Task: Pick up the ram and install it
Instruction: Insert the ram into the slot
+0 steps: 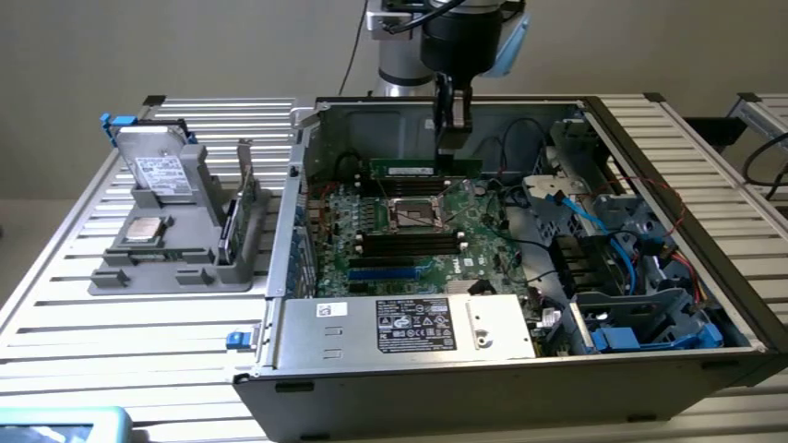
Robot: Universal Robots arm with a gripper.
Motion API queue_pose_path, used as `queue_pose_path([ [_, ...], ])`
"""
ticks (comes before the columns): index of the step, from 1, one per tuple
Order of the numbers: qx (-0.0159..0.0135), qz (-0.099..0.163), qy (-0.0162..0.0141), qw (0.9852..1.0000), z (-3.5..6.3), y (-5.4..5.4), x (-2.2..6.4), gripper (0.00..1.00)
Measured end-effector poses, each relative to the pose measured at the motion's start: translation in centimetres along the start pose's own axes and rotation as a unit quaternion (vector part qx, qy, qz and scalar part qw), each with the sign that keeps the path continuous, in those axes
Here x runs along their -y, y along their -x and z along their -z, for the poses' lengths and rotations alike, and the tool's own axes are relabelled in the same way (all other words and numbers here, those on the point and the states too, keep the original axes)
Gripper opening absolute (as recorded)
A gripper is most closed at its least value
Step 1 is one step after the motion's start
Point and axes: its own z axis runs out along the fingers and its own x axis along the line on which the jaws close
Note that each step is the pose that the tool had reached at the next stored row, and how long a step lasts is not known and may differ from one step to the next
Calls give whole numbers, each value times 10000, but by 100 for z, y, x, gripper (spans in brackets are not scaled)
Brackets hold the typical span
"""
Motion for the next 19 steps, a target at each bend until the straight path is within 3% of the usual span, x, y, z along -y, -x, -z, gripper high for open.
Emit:
queue_pose_path([
  [9,-2,5,1,10000,-29,2,0,12],
  [19,-2,101,-4,9999,-84,-2,-93,12],
])
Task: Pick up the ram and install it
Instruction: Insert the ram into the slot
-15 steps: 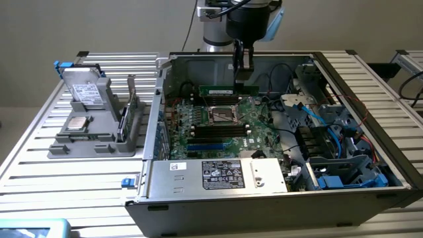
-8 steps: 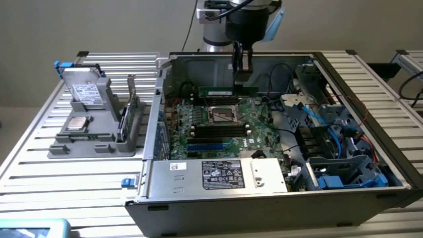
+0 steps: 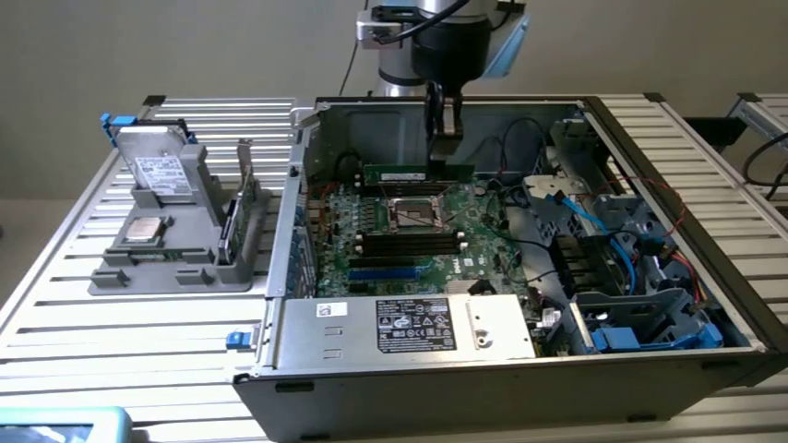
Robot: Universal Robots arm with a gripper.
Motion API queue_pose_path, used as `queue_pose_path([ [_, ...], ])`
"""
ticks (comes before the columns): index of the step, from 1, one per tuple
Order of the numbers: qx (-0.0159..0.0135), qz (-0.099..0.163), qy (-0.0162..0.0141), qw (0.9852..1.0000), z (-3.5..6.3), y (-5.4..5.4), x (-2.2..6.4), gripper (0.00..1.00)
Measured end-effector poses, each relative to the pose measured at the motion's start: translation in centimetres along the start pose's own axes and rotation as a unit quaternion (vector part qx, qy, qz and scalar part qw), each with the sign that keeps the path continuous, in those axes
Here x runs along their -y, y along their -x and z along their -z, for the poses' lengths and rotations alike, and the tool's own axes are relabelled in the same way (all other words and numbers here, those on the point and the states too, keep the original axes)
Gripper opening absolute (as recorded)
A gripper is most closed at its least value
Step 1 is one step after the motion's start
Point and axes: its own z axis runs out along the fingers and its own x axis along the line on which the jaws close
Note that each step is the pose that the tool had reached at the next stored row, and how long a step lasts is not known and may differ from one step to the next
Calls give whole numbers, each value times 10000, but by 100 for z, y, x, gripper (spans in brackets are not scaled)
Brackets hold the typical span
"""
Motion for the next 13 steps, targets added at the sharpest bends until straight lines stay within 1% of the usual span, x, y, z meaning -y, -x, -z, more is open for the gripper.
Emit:
queue_pose_path([
  [4,-1,74,-1,10000,-21,1,-2,12],
  [9,-3,114,26,9999,-47,4,-3,12],
  [13,-9,130,37,9999,-87,29,-4,12],
])
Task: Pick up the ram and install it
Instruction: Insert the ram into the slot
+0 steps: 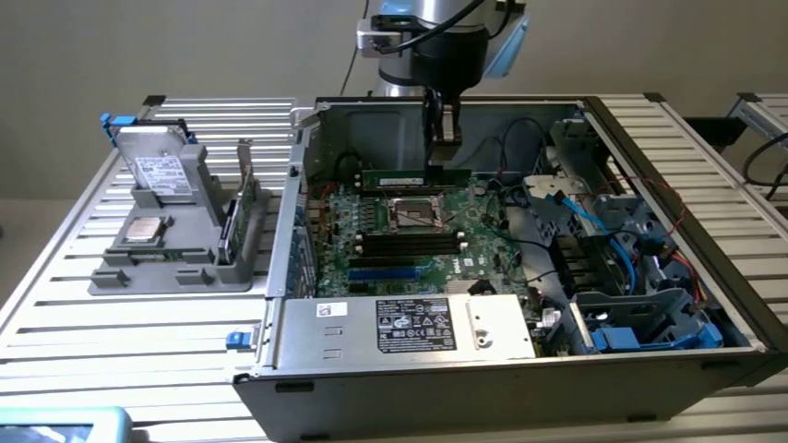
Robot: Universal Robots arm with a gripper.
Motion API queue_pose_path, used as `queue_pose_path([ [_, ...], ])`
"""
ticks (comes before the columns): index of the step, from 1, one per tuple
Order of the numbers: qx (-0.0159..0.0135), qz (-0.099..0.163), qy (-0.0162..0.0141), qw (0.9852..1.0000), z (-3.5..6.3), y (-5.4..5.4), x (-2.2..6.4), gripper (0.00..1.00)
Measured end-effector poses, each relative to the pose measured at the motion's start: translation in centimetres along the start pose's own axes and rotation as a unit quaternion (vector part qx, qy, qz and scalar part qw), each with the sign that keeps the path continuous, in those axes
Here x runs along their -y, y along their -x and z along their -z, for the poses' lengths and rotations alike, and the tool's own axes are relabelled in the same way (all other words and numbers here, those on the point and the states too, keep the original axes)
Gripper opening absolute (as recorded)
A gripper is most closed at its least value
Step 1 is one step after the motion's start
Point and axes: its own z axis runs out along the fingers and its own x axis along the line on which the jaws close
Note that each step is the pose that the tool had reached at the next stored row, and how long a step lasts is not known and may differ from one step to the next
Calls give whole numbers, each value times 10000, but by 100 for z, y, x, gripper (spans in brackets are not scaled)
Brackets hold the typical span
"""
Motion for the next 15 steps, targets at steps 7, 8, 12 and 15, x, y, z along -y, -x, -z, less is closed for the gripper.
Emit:
queue_pose_path([
  [7,-13,34,50,10000,-46,25,1,12],
  [8,-13,37,57,10000,-49,25,3,12],
  [12,-19,36,59,10000,-74,27,18,12],
  [15,-38,36,58,10000,-100,29,19,12],
])
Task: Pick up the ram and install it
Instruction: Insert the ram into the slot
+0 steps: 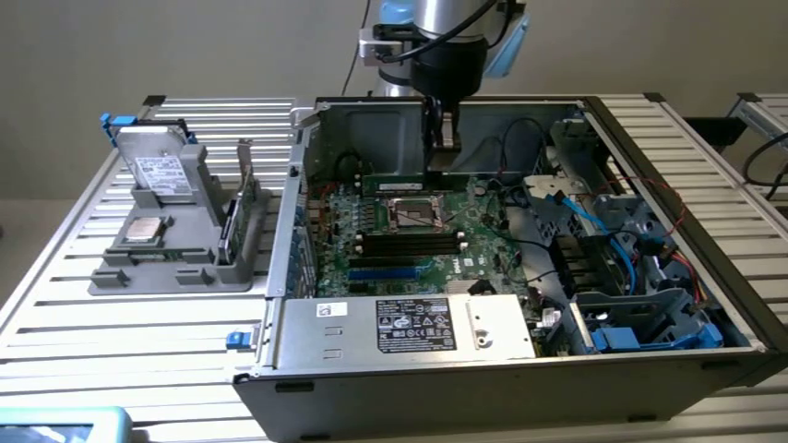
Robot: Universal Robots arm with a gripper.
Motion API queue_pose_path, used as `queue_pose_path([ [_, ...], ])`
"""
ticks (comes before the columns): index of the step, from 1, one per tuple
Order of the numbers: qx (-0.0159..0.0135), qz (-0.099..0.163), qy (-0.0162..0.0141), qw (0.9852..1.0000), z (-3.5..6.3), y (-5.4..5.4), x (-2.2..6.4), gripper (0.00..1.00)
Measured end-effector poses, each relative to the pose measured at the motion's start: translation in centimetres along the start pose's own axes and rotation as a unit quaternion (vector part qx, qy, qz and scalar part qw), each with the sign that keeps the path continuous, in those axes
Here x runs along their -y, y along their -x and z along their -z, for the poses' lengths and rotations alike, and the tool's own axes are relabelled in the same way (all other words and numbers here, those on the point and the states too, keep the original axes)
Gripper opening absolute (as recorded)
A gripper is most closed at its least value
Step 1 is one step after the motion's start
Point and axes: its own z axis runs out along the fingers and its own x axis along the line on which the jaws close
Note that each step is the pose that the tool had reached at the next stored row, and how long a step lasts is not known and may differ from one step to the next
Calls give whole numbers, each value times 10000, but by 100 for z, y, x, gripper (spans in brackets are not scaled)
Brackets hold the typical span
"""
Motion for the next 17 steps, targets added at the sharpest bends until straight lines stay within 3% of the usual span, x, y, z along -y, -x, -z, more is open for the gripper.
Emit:
queue_pose_path([
  [9,-111,-2,-3,9999,-74,6,2,12],
  [17,-115,-2,-1,9999,-102,7,2,12],
])
